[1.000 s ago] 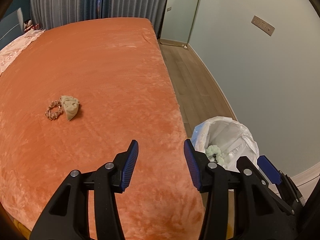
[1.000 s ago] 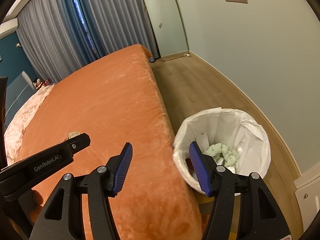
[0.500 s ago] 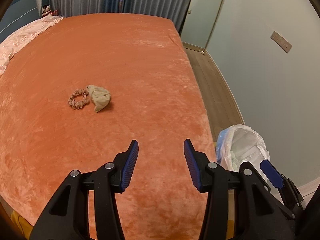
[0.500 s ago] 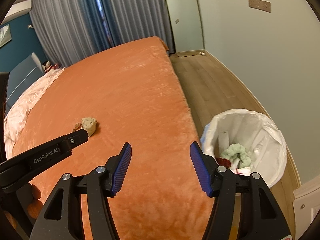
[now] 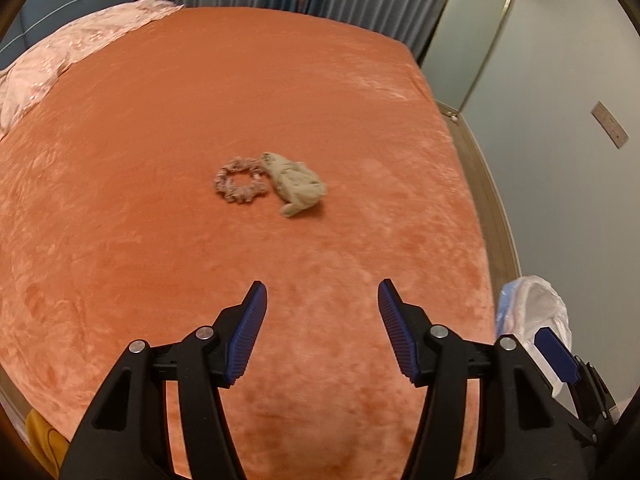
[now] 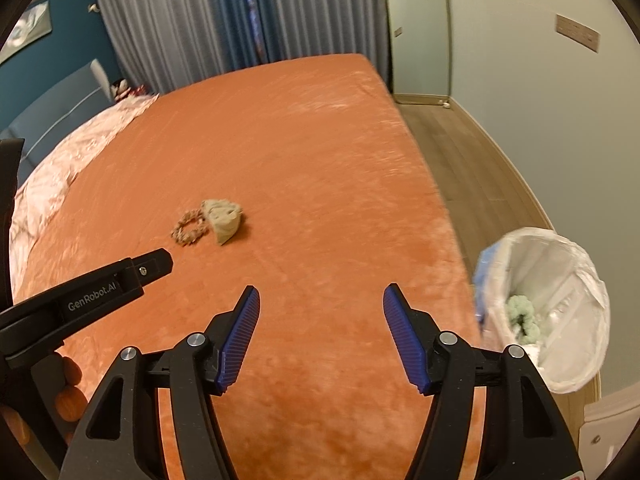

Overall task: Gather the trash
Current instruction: 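Move both open tools back toward the beige items on the bed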

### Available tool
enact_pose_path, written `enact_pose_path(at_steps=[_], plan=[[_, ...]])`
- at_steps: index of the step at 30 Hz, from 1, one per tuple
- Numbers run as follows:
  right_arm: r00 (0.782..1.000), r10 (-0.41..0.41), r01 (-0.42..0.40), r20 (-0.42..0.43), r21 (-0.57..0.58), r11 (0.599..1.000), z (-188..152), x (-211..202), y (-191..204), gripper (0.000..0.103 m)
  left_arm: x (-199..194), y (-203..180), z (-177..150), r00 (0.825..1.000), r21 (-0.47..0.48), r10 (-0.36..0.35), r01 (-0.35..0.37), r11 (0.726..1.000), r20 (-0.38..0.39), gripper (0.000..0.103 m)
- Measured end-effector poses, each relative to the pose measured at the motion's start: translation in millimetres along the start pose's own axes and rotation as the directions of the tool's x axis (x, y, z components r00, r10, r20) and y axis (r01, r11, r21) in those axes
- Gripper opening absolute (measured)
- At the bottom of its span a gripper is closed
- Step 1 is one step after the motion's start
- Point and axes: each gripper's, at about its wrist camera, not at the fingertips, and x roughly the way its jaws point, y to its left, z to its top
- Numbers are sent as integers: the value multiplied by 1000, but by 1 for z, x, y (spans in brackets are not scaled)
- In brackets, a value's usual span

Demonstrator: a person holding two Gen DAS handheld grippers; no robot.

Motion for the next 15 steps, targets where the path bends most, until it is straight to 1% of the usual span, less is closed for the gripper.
enact_pose_path(at_steps=[4, 7, 9, 11, 12, 15], plan=[[999, 17, -18, -34, -29, 999, 5, 29, 23, 63, 16, 36, 8, 999, -32, 38, -39, 999, -21, 57], [998, 25, -28, -56, -41, 999, 11, 52, 40, 64, 33, 65, 21, 996, -56, 80, -81, 995, -34, 59], [997, 32, -35, -77, -46, 998, 17, 72, 50, 64, 45, 82, 31, 995, -80, 91, -95, 992, -48, 60], [995, 40, -45, -96, -47, 998, 26, 95, 62, 64, 58, 98, 43, 994, -107, 93, -99, 989, -57, 65], [994, 44, -49, -101, -47, 998, 28, 103, 65, 65, 66, 106, 50, 994, -122, 95, -101, 987, -60, 71], [991, 59, -65, -120, -47, 997, 40, 134, 79, 65, 86, 119, 68, 993, -143, 100, -109, 984, -70, 72]])
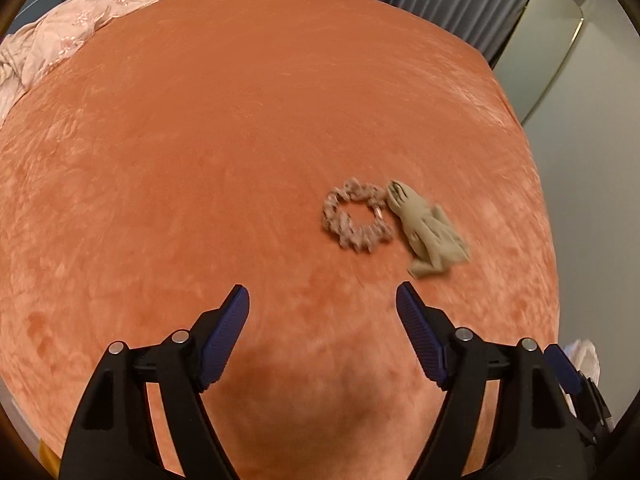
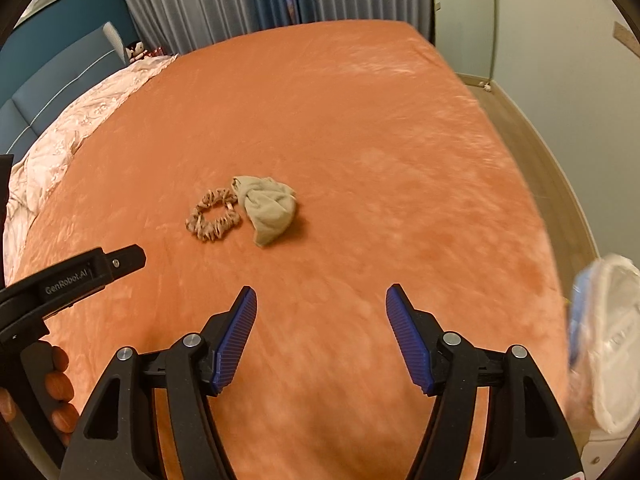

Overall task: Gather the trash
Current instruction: 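Move both open tools back toward the beige items on the bed, then grasp the beige scrunchie with the left tool while the right tool grasps the beige cloth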

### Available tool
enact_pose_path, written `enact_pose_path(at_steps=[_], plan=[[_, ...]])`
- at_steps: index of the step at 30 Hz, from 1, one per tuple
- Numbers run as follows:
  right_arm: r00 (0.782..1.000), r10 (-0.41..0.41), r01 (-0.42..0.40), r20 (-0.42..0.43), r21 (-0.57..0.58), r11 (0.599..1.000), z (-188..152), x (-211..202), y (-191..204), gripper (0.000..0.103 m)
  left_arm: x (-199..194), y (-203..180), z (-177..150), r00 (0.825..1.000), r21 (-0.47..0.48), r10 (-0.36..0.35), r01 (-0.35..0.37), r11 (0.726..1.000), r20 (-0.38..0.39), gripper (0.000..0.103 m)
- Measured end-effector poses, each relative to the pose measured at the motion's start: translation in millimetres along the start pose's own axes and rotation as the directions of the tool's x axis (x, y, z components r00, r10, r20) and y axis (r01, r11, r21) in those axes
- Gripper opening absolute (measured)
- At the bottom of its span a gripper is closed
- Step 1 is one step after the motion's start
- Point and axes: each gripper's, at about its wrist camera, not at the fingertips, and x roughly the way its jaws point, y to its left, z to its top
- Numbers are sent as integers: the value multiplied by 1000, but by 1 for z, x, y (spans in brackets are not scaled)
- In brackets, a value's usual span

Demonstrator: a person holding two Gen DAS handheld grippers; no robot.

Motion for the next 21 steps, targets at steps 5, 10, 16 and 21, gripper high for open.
enact_pose_path(at_steps=[5, 10, 16, 21], plan=[[999, 15, -15, -32, -4, 1000, 26, 49, 14, 65, 47, 5, 34, 999, -38, 6, -8, 999, -49, 72], [998, 26, -26, -51, 12, 1000, 44, 82, 19, 65, 85, 5, 51, 995, -94, -26, 17, 995, -92, 67], [996, 48, -47, -76, 18, 999, 55, 112, 24, 65, 114, 0, 54, 990, -83, -46, 35, 996, -134, 43], [988, 108, -104, -112, 42, 994, 55, 131, 28, 36, 121, -9, 52, 990, -35, -35, 30, 999, -139, 16]])
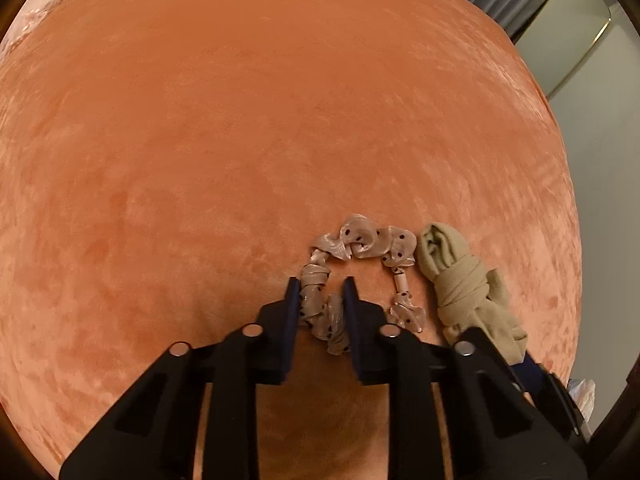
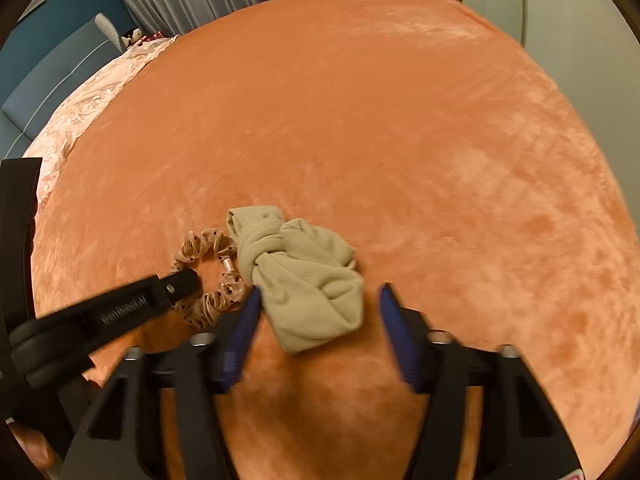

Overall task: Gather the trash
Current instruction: 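Grasp the beige scrunchie with the left tool while the right tool grasps the beige cloth, then carry the beige scrunchie and beige cloth with both tools over the bin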

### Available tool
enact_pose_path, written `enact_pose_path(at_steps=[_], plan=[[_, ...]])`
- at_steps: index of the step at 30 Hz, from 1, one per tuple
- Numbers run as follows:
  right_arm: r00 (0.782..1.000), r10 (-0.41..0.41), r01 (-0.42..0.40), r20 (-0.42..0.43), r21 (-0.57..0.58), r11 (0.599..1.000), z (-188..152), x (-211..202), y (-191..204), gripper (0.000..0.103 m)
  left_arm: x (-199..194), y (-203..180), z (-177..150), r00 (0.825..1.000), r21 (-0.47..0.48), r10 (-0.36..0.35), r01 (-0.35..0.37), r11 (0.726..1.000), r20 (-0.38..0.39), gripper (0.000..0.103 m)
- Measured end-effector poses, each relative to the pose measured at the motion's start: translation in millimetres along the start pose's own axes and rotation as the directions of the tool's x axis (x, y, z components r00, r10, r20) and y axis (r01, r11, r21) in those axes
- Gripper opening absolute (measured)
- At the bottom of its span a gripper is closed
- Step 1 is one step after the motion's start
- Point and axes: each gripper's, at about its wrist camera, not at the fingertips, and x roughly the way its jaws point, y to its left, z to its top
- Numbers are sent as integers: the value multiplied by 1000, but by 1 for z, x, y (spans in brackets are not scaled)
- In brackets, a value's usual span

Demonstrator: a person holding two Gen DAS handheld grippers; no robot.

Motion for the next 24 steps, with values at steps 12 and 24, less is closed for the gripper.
enact_pose_path(at_steps=[12, 24], plan=[[999, 34, -34, 13, 37, 999, -52, -46, -21, 11, -41, -36, -47, 999, 81, -36, 33, 996, 34, 9], [990, -3, -21, 144, 167, 986, -110, -166, -97, 11, -118, -129, -138, 992, 236, -102, 83, 968, 72, 9]])
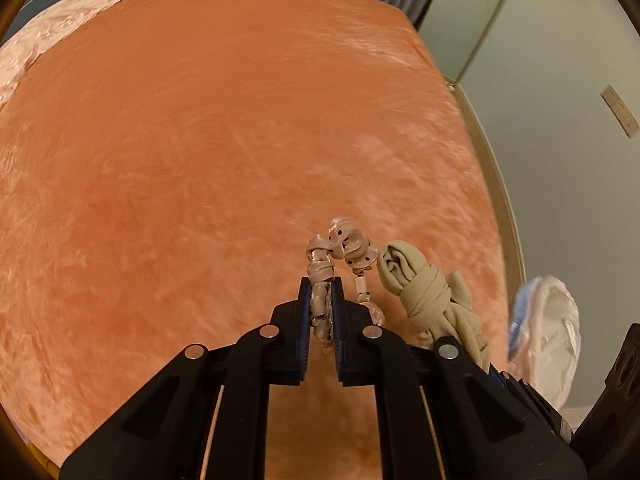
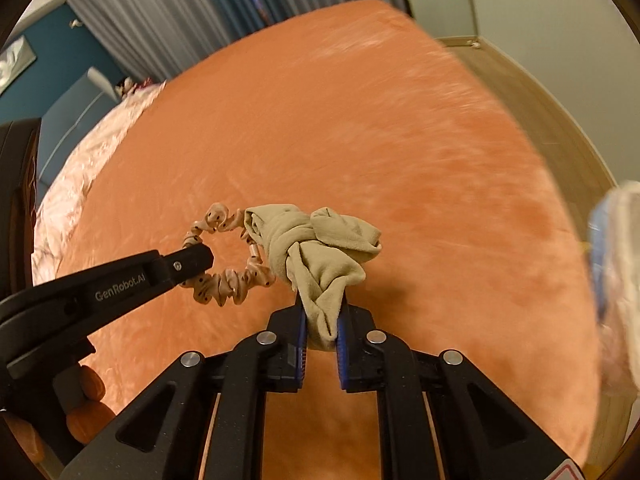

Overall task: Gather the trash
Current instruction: 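Carry the beige scrunchie and beige cloth with both tools over the bin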

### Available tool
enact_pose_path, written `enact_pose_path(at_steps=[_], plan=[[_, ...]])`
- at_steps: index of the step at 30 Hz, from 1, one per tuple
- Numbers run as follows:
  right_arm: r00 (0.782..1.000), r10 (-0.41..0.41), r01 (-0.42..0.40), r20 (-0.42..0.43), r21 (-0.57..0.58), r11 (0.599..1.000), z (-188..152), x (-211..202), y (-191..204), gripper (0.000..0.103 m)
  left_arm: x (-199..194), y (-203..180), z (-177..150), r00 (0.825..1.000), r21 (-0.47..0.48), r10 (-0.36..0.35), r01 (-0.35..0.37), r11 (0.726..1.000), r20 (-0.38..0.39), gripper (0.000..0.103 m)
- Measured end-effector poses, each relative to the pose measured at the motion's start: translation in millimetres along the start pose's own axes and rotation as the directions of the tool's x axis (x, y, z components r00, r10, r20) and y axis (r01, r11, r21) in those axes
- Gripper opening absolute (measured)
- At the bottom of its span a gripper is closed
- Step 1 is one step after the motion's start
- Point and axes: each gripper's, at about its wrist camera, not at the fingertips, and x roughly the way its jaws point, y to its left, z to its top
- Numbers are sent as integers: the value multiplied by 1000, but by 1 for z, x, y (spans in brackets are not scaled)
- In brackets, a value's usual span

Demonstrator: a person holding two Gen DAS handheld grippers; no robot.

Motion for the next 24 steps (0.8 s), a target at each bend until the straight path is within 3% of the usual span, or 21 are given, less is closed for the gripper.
enact_pose_path(at_steps=[10, 24], plan=[[986, -46, 32, 159, 87, 996, 0, -102, -80, 11, -52, -114, -37, 997, 174, -52, 41, 984, 60, 9], [947, -127, 62, 296, 219, 974, -16, -198, -187, 11, -83, -251, -87, 990, 383, -118, 78, 920, 83, 10]])
